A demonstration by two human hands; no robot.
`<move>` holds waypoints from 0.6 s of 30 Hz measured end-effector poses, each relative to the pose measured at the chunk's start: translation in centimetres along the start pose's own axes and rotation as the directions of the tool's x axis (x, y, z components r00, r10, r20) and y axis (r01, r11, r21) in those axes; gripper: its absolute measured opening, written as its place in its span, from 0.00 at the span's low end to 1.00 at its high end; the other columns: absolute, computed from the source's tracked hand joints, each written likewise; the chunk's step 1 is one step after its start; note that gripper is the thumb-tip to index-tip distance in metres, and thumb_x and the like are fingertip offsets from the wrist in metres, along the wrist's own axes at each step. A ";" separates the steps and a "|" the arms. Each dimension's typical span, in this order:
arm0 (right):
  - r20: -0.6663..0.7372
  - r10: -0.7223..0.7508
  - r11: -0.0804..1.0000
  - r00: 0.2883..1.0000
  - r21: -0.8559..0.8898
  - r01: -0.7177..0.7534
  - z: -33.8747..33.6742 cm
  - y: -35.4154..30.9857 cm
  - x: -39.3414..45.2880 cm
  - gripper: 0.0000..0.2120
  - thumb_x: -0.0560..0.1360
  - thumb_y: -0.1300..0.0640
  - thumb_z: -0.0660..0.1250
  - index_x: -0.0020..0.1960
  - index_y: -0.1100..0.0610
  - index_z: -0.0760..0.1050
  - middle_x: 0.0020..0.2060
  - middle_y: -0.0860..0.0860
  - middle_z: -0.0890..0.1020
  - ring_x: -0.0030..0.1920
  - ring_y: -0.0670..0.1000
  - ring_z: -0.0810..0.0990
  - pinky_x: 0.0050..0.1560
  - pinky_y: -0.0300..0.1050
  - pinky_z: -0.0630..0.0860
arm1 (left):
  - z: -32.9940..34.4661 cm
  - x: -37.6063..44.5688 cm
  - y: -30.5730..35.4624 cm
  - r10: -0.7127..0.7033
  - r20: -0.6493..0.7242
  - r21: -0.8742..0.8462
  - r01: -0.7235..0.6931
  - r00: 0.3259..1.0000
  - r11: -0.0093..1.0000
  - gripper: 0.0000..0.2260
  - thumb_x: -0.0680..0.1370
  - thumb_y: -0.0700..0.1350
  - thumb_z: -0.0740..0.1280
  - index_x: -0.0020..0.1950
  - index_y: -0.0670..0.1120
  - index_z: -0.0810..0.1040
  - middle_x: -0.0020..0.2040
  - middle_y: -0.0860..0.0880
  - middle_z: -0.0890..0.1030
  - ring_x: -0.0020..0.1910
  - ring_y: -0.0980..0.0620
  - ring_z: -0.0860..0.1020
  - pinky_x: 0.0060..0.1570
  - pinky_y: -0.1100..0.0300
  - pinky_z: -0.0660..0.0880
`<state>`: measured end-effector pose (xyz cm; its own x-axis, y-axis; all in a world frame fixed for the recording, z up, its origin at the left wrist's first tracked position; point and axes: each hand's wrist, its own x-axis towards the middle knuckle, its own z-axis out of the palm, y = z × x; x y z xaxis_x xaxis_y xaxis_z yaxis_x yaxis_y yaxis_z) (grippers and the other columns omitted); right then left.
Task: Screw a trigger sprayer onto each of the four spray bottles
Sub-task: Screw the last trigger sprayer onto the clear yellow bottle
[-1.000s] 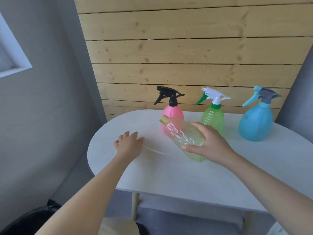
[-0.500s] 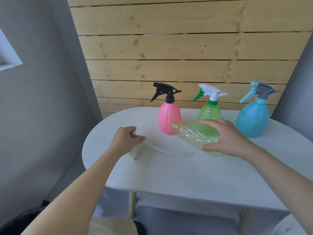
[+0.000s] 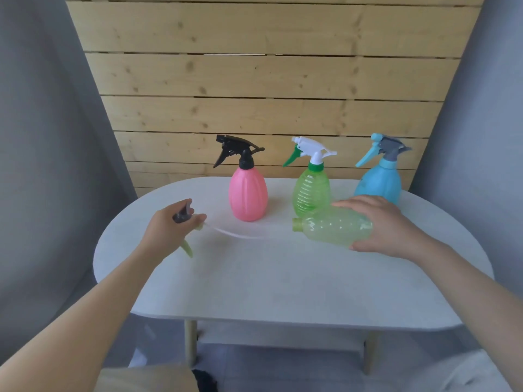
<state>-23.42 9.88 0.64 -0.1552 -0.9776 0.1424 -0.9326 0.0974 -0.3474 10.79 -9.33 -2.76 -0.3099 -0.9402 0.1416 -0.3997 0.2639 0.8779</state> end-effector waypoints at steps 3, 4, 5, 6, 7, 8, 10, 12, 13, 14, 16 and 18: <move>-0.018 -0.006 1.000 1.000 -0.019 0.006 -0.6 0.4 -0.2 0.39 0.59 0.56 0.78 0.67 0.42 0.67 0.64 0.46 0.72 0.66 0.51 0.66 0.65 0.48 0.62 | 0.0 -0.1 0.1 -0.005 -0.019 -0.040 0.004 1.000 0.999 0.10 0.73 0.49 0.71 0.52 0.51 0.76 0.42 0.52 0.82 0.43 0.54 0.78 0.34 0.70 0.73; -0.020 -0.006 1.000 1.000 -0.015 0.005 -0.7 0.5 -0.3 0.39 0.59 0.56 0.78 0.67 0.42 0.67 0.64 0.46 0.72 0.66 0.51 0.66 0.65 0.48 0.62 | 0.0 -0.2 0.2 -0.001 -0.032 -0.042 0.000 0.999 0.999 0.11 0.73 0.49 0.71 0.53 0.52 0.75 0.42 0.54 0.82 0.43 0.57 0.78 0.31 0.73 0.72; -0.022 -0.005 1.000 1.000 -0.005 0.005 -0.9 0.6 -0.4 0.39 0.59 0.56 0.78 0.67 0.42 0.67 0.64 0.46 0.72 0.66 0.51 0.66 0.66 0.49 0.62 | -0.1 -0.3 0.3 0.005 -0.041 -0.045 -0.006 0.999 0.999 0.11 0.73 0.49 0.71 0.53 0.53 0.75 0.42 0.55 0.81 0.43 0.59 0.78 0.29 0.74 0.72; -0.023 -0.007 1.000 1.000 0.010 0.007 -1.0 0.7 -0.5 0.39 0.59 0.56 0.78 0.67 0.42 0.67 0.64 0.46 0.72 0.66 0.51 0.65 0.66 0.50 0.62 | -0.1 -0.4 0.3 0.009 -0.044 -0.048 -0.011 0.999 0.999 0.10 0.73 0.48 0.71 0.52 0.53 0.75 0.42 0.56 0.81 0.42 0.60 0.78 0.29 0.74 0.72; -0.023 -0.011 1.000 1.000 0.029 0.011 -1.1 0.7 -0.6 0.39 0.59 0.57 0.78 0.67 0.42 0.67 0.64 0.46 0.72 0.66 0.51 0.65 0.67 0.50 0.62 | -0.1 -0.5 0.4 0.011 -0.040 -0.046 -0.013 0.999 0.999 0.10 0.73 0.49 0.70 0.52 0.54 0.75 0.41 0.57 0.80 0.42 0.61 0.78 0.31 0.72 0.73; -0.022 -0.016 0.999 1.000 0.047 0.017 -1.2 0.6 -0.6 0.39 0.60 0.57 0.78 0.67 0.42 0.67 0.64 0.46 0.72 0.66 0.51 0.65 0.67 0.50 0.62 | -0.2 -0.5 0.4 0.015 -0.034 -0.037 -0.016 0.999 0.999 0.09 0.73 0.49 0.70 0.51 0.55 0.75 0.41 0.59 0.80 0.42 0.62 0.77 0.34 0.70 0.73; -0.014 -0.027 0.997 1.000 0.070 0.028 -1.1 0.4 -0.7 0.39 0.60 0.57 0.78 0.67 0.43 0.67 0.65 0.45 0.71 0.66 0.50 0.65 0.67 0.50 0.61 | -0.2 -0.5 0.3 0.024 -0.022 -0.028 -0.024 0.999 0.999 0.06 0.73 0.49 0.70 0.47 0.57 0.75 0.42 0.60 0.79 0.43 0.63 0.76 0.42 0.68 0.71; -0.004 -0.040 0.996 0.999 0.074 0.040 -1.0 0.2 -0.7 0.39 0.60 0.57 0.78 0.67 0.43 0.67 0.65 0.46 0.71 0.66 0.50 0.65 0.68 0.50 0.61 | -0.2 -0.5 0.4 0.025 -0.013 -0.040 -0.025 1.000 0.999 0.06 0.73 0.49 0.70 0.45 0.59 0.75 0.43 0.59 0.79 0.45 0.63 0.76 0.44 0.67 0.70; -0.001 -0.045 0.996 0.999 0.076 0.045 -1.0 0.1 -0.7 0.39 0.60 0.57 0.78 0.67 0.43 0.67 0.65 0.46 0.71 0.66 0.50 0.65 0.68 0.50 0.61 | -0.1 -0.5 0.4 0.022 -0.010 -0.044 -0.023 1.000 0.999 0.06 0.73 0.50 0.70 0.47 0.57 0.75 0.44 0.59 0.79 0.45 0.63 0.76 0.44 0.67 0.70; 0.000 -0.049 0.996 0.999 0.081 0.049 -0.9 0.1 -0.7 0.39 0.60 0.57 0.78 0.67 0.43 0.67 0.65 0.45 0.71 0.66 0.49 0.64 0.68 0.50 0.61 | -0.1 -0.4 0.3 0.021 -0.008 -0.042 -0.021 1.000 0.999 0.08 0.73 0.50 0.70 0.49 0.56 0.75 0.44 0.59 0.79 0.46 0.63 0.76 0.44 0.67 0.70; -0.003 -0.057 0.994 0.998 0.096 0.057 -0.9 -0.1 -0.6 0.39 0.60 0.58 0.78 0.67 0.42 0.67 0.65 0.45 0.70 0.66 0.49 0.64 0.68 0.47 0.60 | -0.2 -0.3 0.3 0.014 -0.007 -0.046 -0.014 1.000 0.999 0.08 0.73 0.49 0.70 0.49 0.56 0.75 0.44 0.59 0.79 0.45 0.63 0.76 0.43 0.67 0.71; -0.004 -0.066 0.992 0.998 0.108 0.066 -1.0 -0.1 -0.5 0.40 0.60 0.58 0.78 0.66 0.40 0.66 0.64 0.44 0.70 0.65 0.47 0.64 0.65 0.42 0.60 | -0.3 -0.3 0.3 0.012 -0.012 -0.049 -0.013 1.000 0.999 0.06 0.73 0.48 0.70 0.43 0.59 0.75 0.42 0.58 0.79 0.43 0.64 0.76 0.40 0.70 0.72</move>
<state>-23.55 10.56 1.49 -0.0950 -0.9811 0.1688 -0.9002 0.0123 -0.4353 11.02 -9.00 -2.36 -0.3048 -0.9393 0.1577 -0.3529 0.2652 0.8973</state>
